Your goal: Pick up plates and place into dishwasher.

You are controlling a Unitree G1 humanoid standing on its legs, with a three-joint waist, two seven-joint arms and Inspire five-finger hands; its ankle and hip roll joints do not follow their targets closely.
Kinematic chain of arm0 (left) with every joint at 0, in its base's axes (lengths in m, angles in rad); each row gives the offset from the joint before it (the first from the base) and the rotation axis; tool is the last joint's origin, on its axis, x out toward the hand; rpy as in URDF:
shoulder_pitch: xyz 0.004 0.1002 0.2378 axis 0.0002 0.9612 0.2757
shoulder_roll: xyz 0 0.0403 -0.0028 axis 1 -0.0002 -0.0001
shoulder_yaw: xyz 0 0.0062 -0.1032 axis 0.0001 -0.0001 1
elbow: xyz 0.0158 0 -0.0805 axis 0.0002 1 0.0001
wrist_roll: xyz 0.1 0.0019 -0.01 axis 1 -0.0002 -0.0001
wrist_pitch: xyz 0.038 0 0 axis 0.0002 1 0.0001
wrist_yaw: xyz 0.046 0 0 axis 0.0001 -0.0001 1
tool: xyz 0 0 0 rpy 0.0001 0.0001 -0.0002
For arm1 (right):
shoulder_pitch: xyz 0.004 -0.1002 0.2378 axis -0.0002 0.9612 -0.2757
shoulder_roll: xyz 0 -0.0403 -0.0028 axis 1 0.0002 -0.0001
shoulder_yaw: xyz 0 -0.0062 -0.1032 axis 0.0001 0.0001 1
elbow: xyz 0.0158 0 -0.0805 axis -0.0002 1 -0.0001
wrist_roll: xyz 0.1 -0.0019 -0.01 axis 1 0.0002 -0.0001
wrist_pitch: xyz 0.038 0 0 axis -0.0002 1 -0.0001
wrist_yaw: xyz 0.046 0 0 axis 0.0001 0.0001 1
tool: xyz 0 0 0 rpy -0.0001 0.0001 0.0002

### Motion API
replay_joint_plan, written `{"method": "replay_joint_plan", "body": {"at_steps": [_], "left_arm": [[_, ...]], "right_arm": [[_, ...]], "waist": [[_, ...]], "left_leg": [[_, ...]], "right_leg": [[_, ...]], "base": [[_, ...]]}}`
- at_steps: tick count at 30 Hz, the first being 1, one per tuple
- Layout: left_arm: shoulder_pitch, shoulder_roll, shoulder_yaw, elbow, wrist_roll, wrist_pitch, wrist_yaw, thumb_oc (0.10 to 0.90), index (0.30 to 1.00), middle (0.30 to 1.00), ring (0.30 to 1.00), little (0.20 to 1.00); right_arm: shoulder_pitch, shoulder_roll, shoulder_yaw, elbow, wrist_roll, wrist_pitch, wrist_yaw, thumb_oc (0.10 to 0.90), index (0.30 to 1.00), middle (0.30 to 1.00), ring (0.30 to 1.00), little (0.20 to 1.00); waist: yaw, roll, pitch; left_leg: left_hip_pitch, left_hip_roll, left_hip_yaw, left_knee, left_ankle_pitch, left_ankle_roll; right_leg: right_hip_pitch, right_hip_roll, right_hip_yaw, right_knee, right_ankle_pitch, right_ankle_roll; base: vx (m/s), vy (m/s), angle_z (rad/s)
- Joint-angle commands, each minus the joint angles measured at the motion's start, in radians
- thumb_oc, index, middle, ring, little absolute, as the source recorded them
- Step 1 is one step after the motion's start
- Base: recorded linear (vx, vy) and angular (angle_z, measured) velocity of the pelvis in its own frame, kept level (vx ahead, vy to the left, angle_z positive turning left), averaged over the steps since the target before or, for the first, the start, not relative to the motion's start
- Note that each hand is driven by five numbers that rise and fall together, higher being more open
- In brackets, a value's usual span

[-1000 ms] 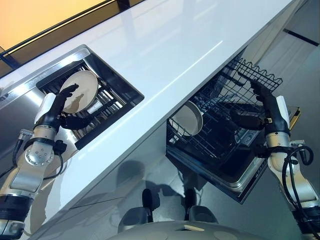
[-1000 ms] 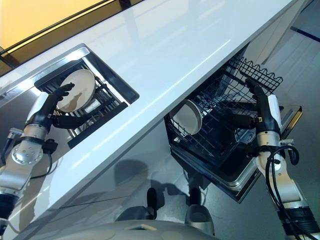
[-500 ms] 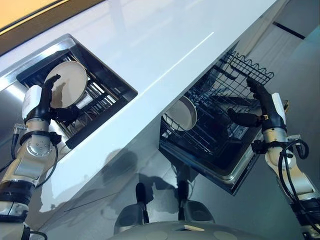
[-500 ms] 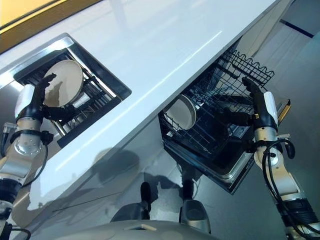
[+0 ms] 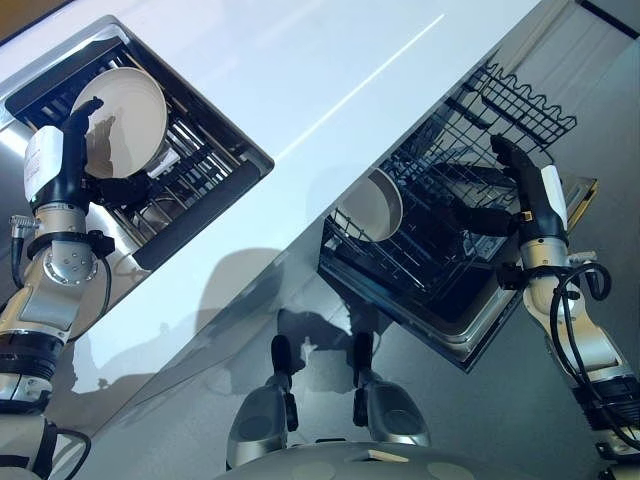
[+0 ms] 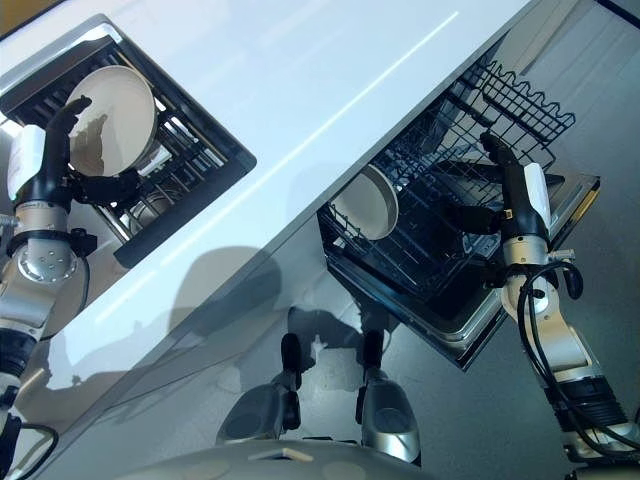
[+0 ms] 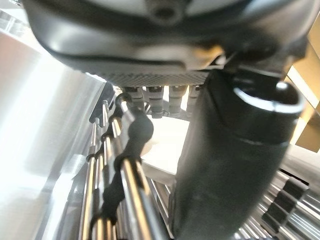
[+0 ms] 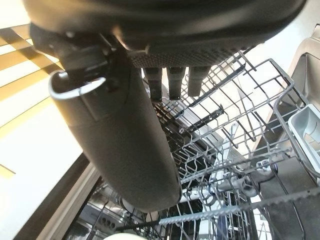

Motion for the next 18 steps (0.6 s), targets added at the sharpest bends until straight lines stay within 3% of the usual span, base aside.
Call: {"method": "replay_joint_plan", "body": {"at_steps": [1, 2, 3, 4, 18], "left_arm": [[-0.202, 0.077, -0.026, 0.120, 0.016, -0.013, 0.058, 0.561, 0.695, 0.695, 0.695, 0.661], [-0.210, 0.082, -0.029, 0.121, 0.015, -0.014, 0.055, 0.328, 0.495, 0.495, 0.495, 0.428], [-0.215, 0.083, -0.031, 0.123, 0.016, -0.014, 0.054, 0.171, 0.361, 0.361, 0.361, 0.271], [-0.216, 0.088, -0.032, 0.122, 0.011, -0.019, 0.048, 0.100, 0.300, 0.300, 0.300, 0.200], [-0.158, 0.108, 0.000, 0.076, 0.022, -0.058, -0.017, 0.100, 0.300, 0.300, 0.300, 0.200]], "right_arm": [[-0.151, -0.090, -0.023, -0.050, -0.041, -0.100, -0.068, 0.800, 0.900, 0.900, 0.900, 0.900], [-0.153, -0.092, -0.025, -0.051, -0.039, -0.099, -0.068, 0.800, 0.900, 0.900, 0.900, 0.900], [-0.155, -0.092, -0.027, -0.052, -0.039, -0.100, -0.068, 0.800, 0.900, 0.900, 0.900, 0.900], [-0.153, -0.091, -0.031, -0.056, -0.042, -0.103, -0.068, 0.800, 0.900, 0.900, 0.900, 0.900], [-0.113, -0.082, -0.058, -0.073, -0.056, -0.115, -0.043, 0.800, 0.900, 0.900, 0.900, 0.900]], "waist": [[-0.057, -0.018, -0.009], [-0.057, -0.018, -0.007], [-0.058, -0.018, -0.005], [-0.058, -0.016, -0.004], [-0.055, 0.005, -0.045]], "left_leg": [[-0.016, -0.015, 0.034, 0.079, -0.106, 0.004], [-0.018, -0.015, 0.035, 0.080, -0.106, 0.003], [-0.019, -0.015, 0.036, 0.081, -0.106, 0.003], [-0.021, -0.015, 0.036, 0.082, -0.105, 0.003], [0.009, -0.025, 0.025, 0.067, -0.108, -0.001]], "right_leg": [[-0.022, -0.023, 0.004, 0.036, 0.001, 0.089], [-0.024, -0.024, 0.004, 0.036, 0.001, 0.089], [-0.025, -0.024, 0.004, 0.036, 0.001, 0.090], [-0.026, -0.025, 0.004, 0.037, 0.002, 0.090], [-0.004, -0.032, -0.010, 0.037, -0.007, 0.088]], "base": [[-0.04, 0.022, -0.02], [0.00, 0.000, 0.00], [0.00, 0.000, 0.00], [0.00, 0.000, 0.00], [0.02, 0.000, 0.01]]}}
